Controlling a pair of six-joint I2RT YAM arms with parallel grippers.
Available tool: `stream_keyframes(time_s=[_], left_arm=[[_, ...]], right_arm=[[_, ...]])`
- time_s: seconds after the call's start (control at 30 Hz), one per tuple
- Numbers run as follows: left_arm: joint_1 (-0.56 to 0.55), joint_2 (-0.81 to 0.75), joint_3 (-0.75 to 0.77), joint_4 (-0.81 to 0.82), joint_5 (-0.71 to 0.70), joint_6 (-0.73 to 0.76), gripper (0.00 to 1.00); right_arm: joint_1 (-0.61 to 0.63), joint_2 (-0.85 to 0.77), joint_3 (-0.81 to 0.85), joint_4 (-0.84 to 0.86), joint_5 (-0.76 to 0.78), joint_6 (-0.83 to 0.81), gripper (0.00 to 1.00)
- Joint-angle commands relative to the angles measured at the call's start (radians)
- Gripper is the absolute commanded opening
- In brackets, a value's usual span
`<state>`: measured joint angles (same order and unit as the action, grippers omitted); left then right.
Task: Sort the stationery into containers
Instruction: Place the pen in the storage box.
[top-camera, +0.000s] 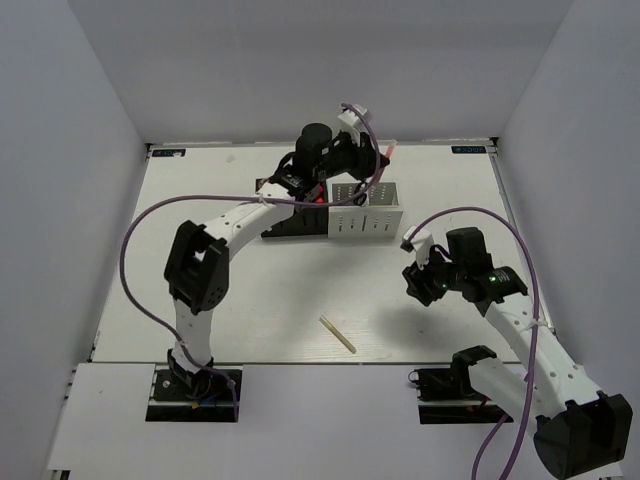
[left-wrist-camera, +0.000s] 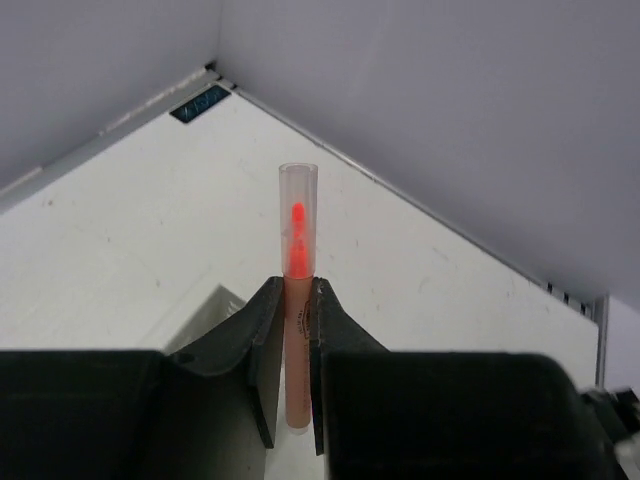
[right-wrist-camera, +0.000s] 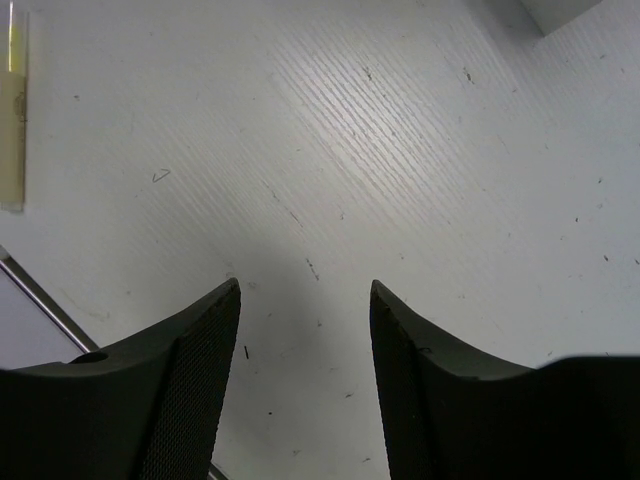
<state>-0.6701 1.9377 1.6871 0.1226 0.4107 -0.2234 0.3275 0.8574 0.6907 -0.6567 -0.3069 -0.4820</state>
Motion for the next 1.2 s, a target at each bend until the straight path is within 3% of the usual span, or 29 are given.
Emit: stream_keyframes(time_s=[0.0,0.27,0.8,1.07,1.17], left_arm=[[0.014,0.107,0.062,0.196,0.022,-0.123,0.0],[0.014,0.251,0.18,0.256,0.002,-0.156,0.0],[0.02,0.28,0.115,0.206,0.045,-0.113,0.0],[0.021,0.28,0.14,0.137,0.045,-0.074,0.07],[0.023,0.279,0.146,0.12,0.048,-0.067,0.18]], right_arm=[[0.004,0.005,0.018,-0.007,-0.032,-0.009,0.58],[0.005,-0.001,0.018,-0.014,-0.046,-0.02,0.61],[0.004,0.002,0.023,-0.023,-0.05,-0.029,0.8],[0.002,-0.006,0.023,-0.026,-0.055,-0.024,0.81],[0.002,-0.006,0.024,-0.026,-0.057,-0.024,0.82]])
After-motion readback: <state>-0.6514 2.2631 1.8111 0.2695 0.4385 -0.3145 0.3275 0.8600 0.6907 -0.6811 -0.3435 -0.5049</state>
